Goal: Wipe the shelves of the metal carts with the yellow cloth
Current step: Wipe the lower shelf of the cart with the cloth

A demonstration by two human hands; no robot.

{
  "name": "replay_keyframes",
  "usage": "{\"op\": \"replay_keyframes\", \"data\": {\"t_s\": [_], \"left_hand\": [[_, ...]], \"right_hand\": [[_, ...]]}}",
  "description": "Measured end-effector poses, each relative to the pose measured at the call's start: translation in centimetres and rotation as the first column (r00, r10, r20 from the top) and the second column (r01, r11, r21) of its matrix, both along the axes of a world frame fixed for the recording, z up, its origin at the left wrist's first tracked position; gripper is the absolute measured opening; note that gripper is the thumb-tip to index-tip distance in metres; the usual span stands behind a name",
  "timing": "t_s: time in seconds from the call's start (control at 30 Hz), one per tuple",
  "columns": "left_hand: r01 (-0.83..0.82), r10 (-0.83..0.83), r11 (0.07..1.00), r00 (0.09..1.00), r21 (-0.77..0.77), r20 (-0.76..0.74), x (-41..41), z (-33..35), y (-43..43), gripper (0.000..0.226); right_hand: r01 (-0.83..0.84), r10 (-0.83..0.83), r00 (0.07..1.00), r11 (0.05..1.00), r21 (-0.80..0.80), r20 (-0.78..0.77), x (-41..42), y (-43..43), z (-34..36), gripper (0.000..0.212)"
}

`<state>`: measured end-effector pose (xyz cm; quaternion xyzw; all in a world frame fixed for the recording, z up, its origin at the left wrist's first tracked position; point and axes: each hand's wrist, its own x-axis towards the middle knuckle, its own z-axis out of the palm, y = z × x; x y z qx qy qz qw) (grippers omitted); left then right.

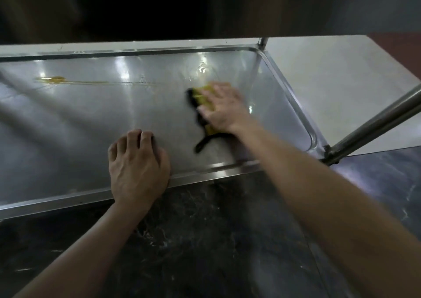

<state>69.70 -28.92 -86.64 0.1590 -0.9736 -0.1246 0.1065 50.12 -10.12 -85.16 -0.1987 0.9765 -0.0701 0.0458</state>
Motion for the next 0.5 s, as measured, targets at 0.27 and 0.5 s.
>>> {"op": "replay_keyframes", "data": {"t_s": [0.27,0.5], "left_hand": [[0.002,-0.001,1.000,0.999,-0.020,0.033,-0.3,0.1,-0.3,0.034],[0.093,-0.094,0.985,0.996,0.143,-0.002,0.8,2.2,-4.3,0.043]], "right_hand": [[0.394,-0.390,0.918,0.917,0.060,-0.069,0.7,8.6,0.0,0.085],[-0.111,0.116,0.993,0.988,0.105,-0.034,6.2,-10.6,1.2,0.084]]}}
